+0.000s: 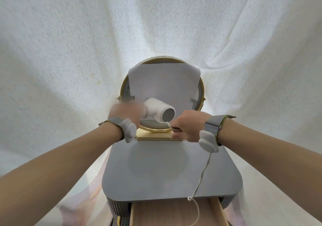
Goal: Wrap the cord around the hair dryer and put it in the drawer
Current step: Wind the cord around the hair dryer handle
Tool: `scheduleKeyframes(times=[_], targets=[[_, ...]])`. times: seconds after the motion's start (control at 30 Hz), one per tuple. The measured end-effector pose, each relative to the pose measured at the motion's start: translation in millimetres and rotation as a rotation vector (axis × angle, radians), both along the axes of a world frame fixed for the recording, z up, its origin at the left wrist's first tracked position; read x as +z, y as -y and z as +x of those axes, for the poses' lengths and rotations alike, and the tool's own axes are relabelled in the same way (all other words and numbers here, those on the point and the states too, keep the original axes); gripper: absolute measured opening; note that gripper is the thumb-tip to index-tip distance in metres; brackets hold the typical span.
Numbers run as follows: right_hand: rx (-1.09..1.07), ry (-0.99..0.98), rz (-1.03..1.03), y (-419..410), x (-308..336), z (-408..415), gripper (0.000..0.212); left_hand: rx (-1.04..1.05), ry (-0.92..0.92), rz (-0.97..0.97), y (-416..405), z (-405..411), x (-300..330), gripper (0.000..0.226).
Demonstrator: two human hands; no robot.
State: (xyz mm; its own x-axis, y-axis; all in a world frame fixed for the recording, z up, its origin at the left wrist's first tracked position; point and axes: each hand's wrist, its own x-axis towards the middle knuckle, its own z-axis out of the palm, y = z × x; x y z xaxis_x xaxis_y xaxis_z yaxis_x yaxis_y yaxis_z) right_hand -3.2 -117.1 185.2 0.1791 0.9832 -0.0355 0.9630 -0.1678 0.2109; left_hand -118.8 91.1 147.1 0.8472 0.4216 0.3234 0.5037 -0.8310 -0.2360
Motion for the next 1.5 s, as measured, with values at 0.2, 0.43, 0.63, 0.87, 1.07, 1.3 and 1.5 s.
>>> scheduleKeyframes(times=[0.2, 0.43, 0.63, 0.87, 1.07, 1.3, 1.5], targets=[[0.146, 0.077, 0.161, -2, 23, 4, 0.028, -0.109, -0.133, 0.015, 1, 0, 1, 0.03], [0.179, 0.108, 0.201, 3, 32, 30, 0.031, -0.322, -0.28, 0.064, -5, -5, 5, 0.034], [0.119, 0.109, 0.229, -2, 24, 39, 0.071, -0.51, -0.282, 0.012, -5, -4, 3, 0.041], [0.078, 0.031, 0.269, -3, 6, 53, 0.049, -0.726, -0.076, -0.349, -3, -14, 8, 0.036], [0.013, -0.071, 0.315, 2, -7, 63, 0.053, -0.779, -0.015, -0.679, 0, -24, 19, 0.025], [-0.21, -0.076, 0.176, 9, -4, 54, 0.032, -0.73, 0.151, -1.277, 3, -39, 26, 0.016], [-0.153, -0.204, 0.284, 3, -19, 39, 0.033, -0.664, 0.488, -1.259, 23, -28, 28, 0.021]])
